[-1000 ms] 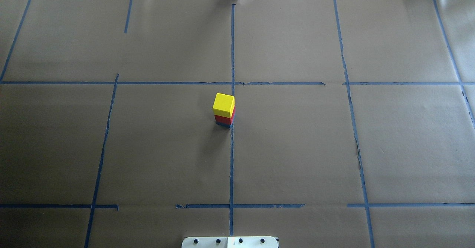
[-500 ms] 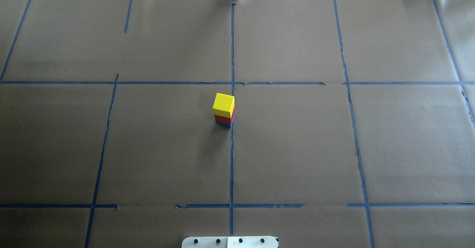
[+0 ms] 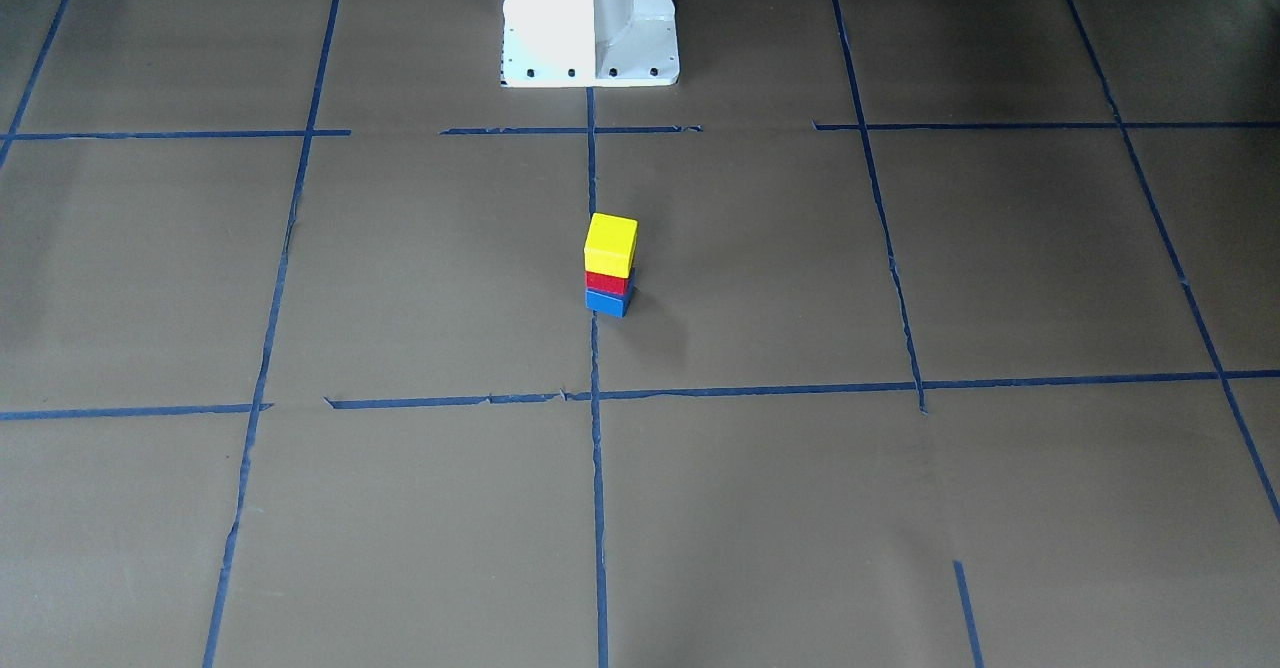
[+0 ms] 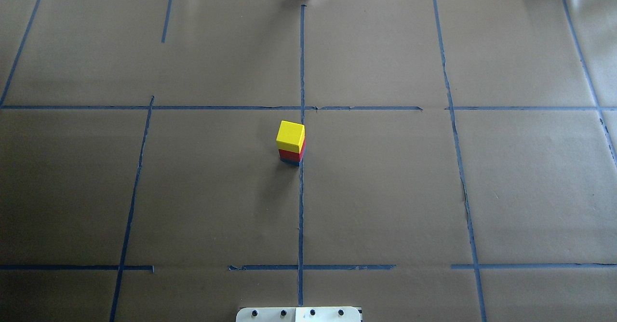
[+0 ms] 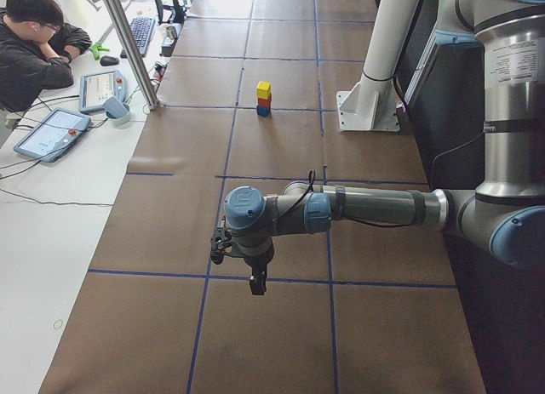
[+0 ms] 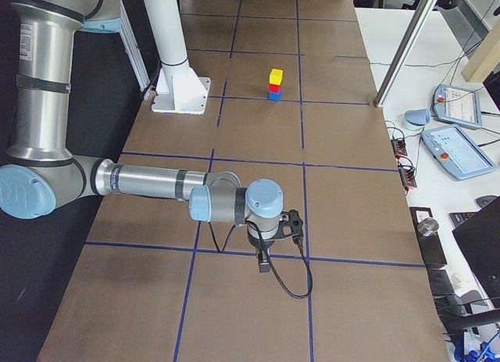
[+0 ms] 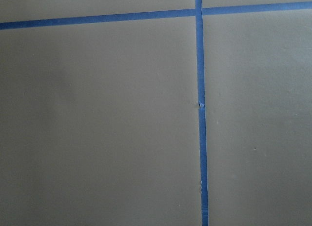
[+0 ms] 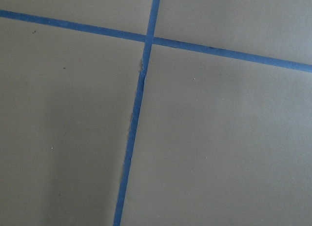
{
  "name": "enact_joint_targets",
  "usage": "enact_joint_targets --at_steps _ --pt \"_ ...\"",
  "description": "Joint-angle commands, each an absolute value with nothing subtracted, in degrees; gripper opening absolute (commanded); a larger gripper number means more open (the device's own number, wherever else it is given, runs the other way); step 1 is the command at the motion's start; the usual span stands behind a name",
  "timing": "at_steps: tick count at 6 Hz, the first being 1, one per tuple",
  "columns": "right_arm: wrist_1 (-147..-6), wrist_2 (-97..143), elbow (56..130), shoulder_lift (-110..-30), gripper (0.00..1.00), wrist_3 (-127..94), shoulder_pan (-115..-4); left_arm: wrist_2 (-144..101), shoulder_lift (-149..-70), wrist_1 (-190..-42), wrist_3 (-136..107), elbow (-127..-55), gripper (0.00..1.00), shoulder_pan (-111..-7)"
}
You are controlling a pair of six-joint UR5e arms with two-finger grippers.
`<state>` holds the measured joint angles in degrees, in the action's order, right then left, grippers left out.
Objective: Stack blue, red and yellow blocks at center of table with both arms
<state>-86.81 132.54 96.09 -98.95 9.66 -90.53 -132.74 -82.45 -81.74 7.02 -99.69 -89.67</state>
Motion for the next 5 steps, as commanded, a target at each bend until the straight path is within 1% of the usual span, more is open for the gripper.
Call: enact_joint_targets --at_steps 1,5 --pt "-86.8 132.5 96.1 -99.0 1.00 9.7 -90.5 -133.1 -82.6 -81.8 7.0 -100.1 1.00 -89.6" --pt "-86.7 132.7 95.5 -99.0 1.00 9.6 -90.5 -133.1 -82.4 -81.9 7.0 -100.3 1.00 -89.5"
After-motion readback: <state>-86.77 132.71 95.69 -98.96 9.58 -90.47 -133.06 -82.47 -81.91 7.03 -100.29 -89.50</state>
